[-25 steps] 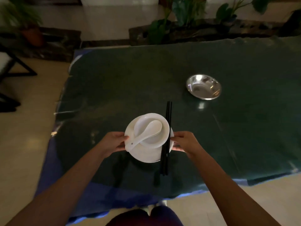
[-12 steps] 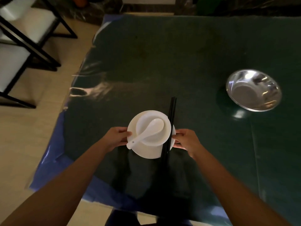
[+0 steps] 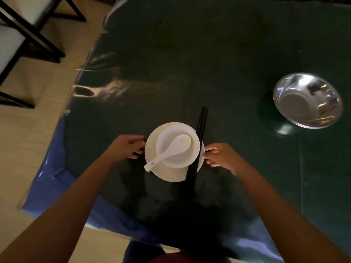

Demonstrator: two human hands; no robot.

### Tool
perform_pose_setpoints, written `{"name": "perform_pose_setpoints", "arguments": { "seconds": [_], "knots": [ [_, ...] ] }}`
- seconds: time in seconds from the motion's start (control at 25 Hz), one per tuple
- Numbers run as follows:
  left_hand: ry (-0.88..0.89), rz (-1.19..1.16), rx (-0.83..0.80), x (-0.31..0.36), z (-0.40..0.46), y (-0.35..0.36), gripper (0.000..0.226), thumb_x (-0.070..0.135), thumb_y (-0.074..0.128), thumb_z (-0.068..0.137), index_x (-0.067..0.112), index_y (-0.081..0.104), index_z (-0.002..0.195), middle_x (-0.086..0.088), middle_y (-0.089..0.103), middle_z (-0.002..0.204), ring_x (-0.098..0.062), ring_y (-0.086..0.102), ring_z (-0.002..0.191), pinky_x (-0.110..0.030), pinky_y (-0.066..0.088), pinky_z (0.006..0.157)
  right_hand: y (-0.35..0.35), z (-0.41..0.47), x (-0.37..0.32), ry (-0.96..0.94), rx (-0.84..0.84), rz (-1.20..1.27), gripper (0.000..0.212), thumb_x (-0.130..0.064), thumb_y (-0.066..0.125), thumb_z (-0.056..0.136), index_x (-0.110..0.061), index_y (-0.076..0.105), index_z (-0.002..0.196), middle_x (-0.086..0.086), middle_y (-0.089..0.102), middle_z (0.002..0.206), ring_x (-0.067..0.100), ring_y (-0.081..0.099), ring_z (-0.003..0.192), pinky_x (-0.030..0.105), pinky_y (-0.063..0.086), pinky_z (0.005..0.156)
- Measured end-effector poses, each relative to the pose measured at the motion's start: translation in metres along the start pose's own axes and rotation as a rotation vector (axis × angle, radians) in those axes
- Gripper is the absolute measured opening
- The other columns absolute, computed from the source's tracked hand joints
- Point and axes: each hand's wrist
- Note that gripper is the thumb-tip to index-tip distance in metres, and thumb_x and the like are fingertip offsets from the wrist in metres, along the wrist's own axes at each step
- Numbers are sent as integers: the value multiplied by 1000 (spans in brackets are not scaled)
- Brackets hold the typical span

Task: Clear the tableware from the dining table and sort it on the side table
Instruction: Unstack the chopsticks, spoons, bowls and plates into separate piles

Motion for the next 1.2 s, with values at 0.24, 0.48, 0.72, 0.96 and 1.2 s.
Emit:
{"name": "perform_pose_setpoints", "arguments": {
  "seconds": [0.24,0.48,0.72,0.96,1.2],
  "knots": [
    [-376,-515,145,-45,-81,30,29,3,30,97,-5,55,87,-2,65,44,-8,61,36,-13,46,35,-24,29,-32,2,191,487,23,-13,54,90,0,60,108,14,65,100,22,64,83,26,54,74],
    [-392,-631,-246,-28,-113,120,28,17,33,98,7,58,104,-10,67,96,-17,65,84,-24,54,68,-12,46,-58,94,47,715,11,-12,51,92,-5,59,88,12,64,88,23,63,80,37,51,87],
    [-267,-764,-366,-12,-101,143,27,19,35,98,16,60,106,-9,70,104,-21,68,98,-29,55,82,-10,48,-61,73,-11,714,11,-10,50,93,-5,59,94,10,68,86,20,66,76,29,54,66],
    [-206,-764,-373,-1,-111,146,25,13,38,98,7,62,102,-13,71,99,-21,70,92,-28,58,78,-34,28,-53,26,54,703,16,-3,55,89,0,56,104,12,66,86,20,66,75,29,56,63],
    [-47,-721,-445,47,-121,127,22,11,47,94,3,65,103,-11,74,100,-20,70,95,-24,57,72,-79,-3,-92,-169,93,624,7,-2,55,88,-6,60,91,10,67,89,16,68,75,23,57,59]
  ]
}}
Point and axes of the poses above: each hand's wrist, its own z-axis towards the middle knuckle, its own y-axis out of the palm, x = y × z
